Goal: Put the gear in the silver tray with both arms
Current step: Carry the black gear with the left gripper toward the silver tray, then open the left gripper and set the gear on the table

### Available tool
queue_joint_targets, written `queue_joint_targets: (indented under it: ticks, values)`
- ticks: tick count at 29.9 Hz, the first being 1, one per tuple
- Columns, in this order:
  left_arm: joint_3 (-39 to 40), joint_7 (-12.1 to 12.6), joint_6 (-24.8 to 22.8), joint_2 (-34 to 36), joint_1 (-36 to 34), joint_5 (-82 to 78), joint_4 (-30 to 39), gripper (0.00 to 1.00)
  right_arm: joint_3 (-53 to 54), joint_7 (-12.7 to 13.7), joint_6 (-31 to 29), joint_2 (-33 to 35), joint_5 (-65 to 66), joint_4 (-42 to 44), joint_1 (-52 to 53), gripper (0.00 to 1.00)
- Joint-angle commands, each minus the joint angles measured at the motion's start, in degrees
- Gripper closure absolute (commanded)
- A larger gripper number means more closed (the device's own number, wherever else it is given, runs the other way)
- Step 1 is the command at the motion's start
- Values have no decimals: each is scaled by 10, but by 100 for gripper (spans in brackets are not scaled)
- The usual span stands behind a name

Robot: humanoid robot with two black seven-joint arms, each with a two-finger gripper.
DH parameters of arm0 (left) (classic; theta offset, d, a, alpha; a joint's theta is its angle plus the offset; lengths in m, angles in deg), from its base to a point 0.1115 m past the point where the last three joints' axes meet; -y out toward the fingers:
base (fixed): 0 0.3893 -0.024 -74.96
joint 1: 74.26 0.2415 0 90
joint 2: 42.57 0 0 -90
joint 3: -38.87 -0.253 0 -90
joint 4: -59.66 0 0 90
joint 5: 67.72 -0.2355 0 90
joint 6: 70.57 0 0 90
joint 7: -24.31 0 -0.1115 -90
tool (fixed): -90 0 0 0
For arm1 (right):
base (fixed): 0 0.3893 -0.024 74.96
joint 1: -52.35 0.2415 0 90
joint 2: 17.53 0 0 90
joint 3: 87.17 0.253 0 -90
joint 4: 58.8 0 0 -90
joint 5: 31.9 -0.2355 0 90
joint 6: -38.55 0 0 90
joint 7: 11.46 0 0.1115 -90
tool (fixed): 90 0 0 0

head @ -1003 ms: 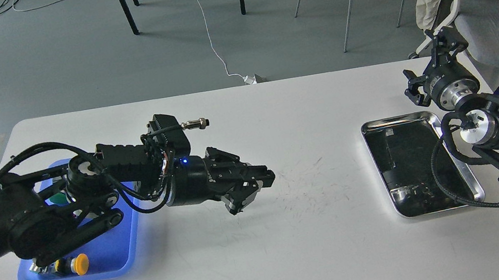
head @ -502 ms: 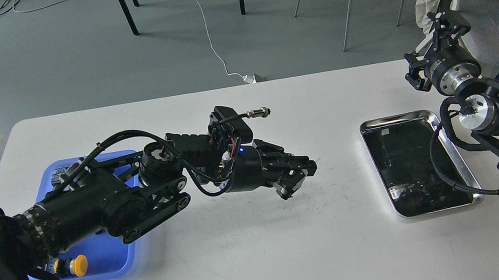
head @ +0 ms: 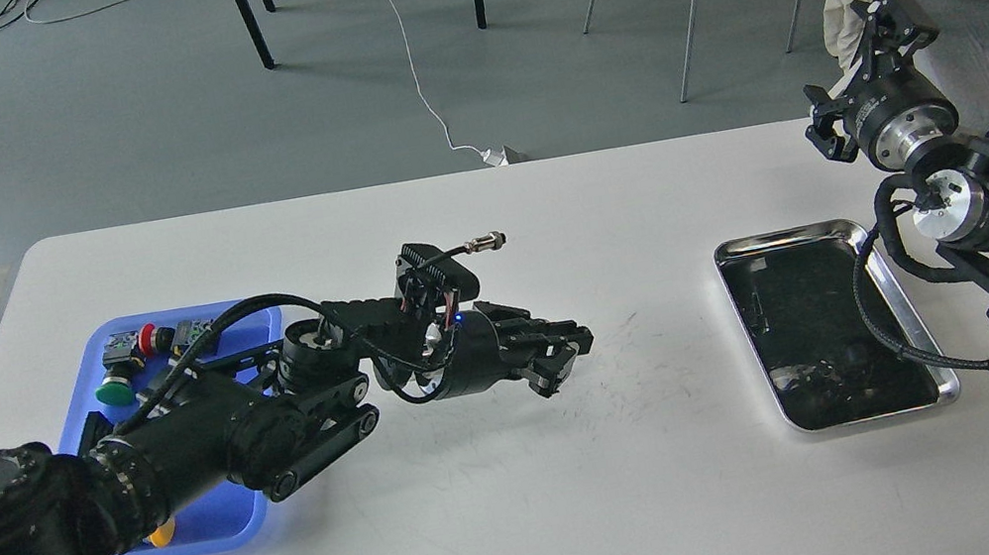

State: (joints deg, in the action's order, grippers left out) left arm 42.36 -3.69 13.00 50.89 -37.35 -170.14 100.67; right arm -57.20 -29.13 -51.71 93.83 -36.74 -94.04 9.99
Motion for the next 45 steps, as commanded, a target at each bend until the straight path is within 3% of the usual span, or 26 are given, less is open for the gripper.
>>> queue_joint_targets:
  ticks: [1, 10, 18, 29, 39, 41, 45]
  values:
    - [-1, 0, 0, -14, 0, 1, -1, 89, 0, 0, 0, 1, 0, 1, -1, 1]
    - [-1, 0, 0, -21, -1, 1, 4, 86, -2, 0, -4, 1, 0, 14, -2, 1]
    - [0, 0, -3, -26, 1, 6, 1, 71, -4, 0, -5, 0, 0, 14, -3, 1]
    - [0, 0, -3, -20, 1, 19, 4, 67, -5, 0, -4, 0, 0, 14, -3, 1]
    - [7, 0, -2, 12, -5, 112, 6, 53, -46, 11, -10, 1, 36, 7, 3, 1]
    - [11, 0, -1, 22, -8, 135, 6, 52, -75, 26, -12, 1, 43, 3, 15, 1]
    - [15, 0, 1, 54, -26, 211, 6, 44, -104, 87, -41, 13, 43, 2, 26, 1]
